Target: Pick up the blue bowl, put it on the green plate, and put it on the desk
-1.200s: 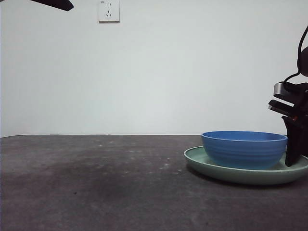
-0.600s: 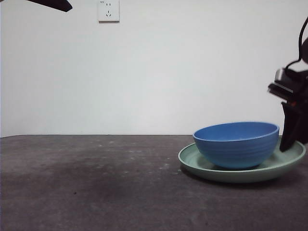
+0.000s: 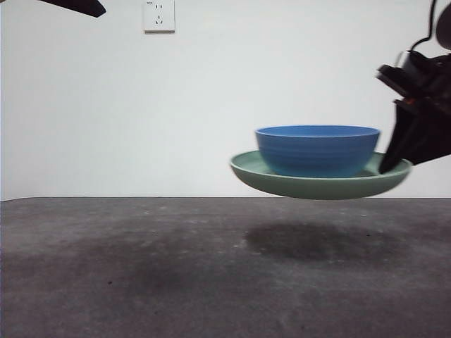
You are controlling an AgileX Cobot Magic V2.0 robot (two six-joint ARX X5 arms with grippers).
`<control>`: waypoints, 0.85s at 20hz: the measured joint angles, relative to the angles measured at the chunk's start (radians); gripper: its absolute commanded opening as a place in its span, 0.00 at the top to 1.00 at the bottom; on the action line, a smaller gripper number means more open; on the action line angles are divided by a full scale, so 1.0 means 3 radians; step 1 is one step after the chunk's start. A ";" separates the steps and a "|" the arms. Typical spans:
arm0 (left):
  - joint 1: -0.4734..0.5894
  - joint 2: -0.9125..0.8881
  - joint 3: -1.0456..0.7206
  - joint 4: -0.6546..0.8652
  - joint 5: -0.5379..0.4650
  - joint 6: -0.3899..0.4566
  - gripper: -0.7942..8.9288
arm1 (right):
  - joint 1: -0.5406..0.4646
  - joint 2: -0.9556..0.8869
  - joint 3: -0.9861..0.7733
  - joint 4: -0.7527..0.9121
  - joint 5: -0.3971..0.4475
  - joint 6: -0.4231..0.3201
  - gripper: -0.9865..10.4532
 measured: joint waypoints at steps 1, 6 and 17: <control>0.0000 0.0000 0.0000 -0.0004 0.0000 0.0000 0.69 | 0.0094 0.0000 0.0000 0.0055 0.0029 0.0057 0.91; 0.0000 0.0000 0.0000 -0.0010 0.0000 0.0000 0.69 | 0.0571 0.0005 0.0000 0.0407 0.0195 0.0360 0.91; 0.0000 0.0000 0.0000 -0.0011 0.0000 0.0000 0.69 | 0.0997 0.0698 0.0149 0.0949 0.0374 0.0814 0.91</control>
